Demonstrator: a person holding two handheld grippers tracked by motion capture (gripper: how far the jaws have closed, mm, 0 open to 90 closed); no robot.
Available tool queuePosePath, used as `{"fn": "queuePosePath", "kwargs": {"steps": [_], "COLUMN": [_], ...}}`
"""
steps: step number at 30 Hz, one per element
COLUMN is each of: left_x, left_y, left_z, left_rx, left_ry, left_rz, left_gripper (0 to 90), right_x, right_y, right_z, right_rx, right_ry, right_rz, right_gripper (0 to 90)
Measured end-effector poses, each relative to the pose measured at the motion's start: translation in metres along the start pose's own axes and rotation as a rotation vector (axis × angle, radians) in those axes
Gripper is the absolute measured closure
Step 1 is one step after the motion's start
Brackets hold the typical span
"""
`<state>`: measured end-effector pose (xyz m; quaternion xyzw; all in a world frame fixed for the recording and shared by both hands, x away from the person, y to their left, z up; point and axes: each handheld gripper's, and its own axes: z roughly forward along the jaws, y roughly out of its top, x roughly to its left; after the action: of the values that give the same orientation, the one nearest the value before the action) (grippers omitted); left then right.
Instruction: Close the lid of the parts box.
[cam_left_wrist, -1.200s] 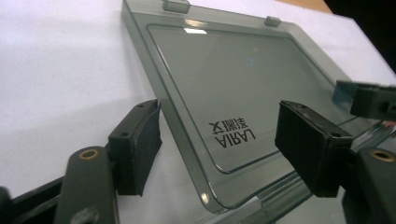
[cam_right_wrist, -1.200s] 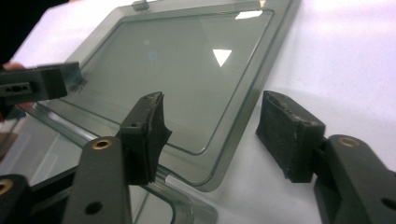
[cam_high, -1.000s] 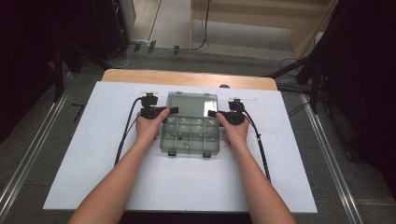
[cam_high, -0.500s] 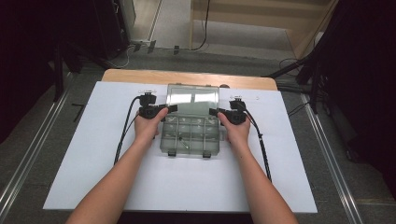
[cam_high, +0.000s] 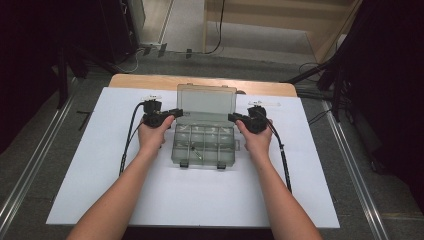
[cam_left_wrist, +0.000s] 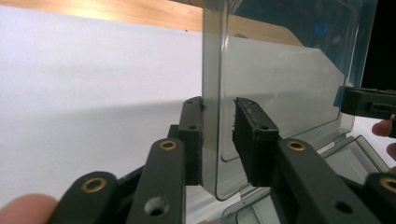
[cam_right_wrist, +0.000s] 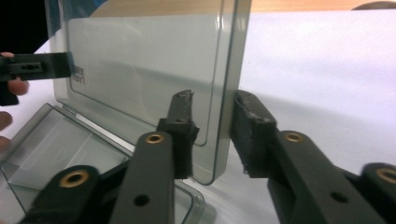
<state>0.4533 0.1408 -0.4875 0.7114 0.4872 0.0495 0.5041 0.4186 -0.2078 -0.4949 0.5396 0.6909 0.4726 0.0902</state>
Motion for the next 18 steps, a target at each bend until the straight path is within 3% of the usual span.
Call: {"fn": "queuePosePath", "kwargs": {"steps": [10, 15, 18], "left_x": [-0.0003, 0.0005, 0.0010], "left_y": [0.0007, 0.0008, 0.0022], "left_z": [-0.0069, -0.0081, -0.0098], "left_rx": [0.010, 0.011, 0.005], "left_ry": [-0.003, -0.016, -0.003], "left_rz": [0.050, 0.062, 0.057], "left_gripper": [76.5, 77.3, 78.2], "right_x": [0.0025, 0.0036, 0.0066], "right_y": [-0.0011, -0.0035, -0.0040], "right_z": [-0.0056, -0.0070, -0.0082], "right_rx": [-0.014, -0.019, -0.025], "right_ry": [-0.009, -0.035, -0.050], "right_rz": [-0.046, -0.077, -0.106], "right_gripper": [81.6, 85.0, 85.1]}}
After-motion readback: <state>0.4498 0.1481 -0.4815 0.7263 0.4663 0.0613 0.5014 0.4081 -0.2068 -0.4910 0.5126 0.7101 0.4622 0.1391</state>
